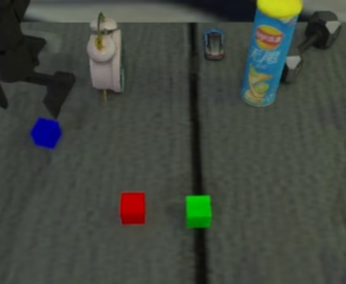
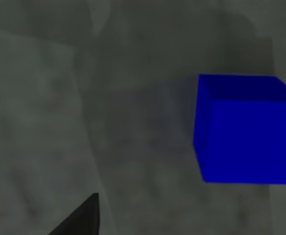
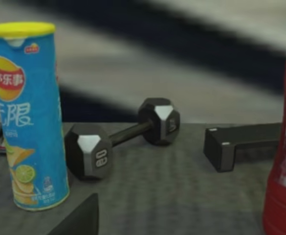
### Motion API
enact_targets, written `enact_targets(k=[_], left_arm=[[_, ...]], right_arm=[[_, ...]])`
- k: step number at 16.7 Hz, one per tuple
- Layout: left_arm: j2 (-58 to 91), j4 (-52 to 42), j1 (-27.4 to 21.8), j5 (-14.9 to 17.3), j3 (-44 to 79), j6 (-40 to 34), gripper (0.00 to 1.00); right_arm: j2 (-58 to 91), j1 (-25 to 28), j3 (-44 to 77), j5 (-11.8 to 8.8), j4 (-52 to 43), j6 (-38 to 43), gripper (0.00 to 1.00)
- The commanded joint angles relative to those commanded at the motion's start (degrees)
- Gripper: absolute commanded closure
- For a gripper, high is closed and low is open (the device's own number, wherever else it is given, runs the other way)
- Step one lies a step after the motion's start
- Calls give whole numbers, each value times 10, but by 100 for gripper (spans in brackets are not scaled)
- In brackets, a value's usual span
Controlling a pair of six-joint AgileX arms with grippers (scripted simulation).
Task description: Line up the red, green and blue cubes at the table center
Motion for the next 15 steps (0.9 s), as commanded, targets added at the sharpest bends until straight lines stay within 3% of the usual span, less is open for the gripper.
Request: enact_targets(k=[7,15], left_arm=[[2,10,2,0,-9,1,0],[46,154,1,0,-108,1,0]], right_arm=[[0,0,0,0,0,0,0],[0,0,0,0,0,0,0]])
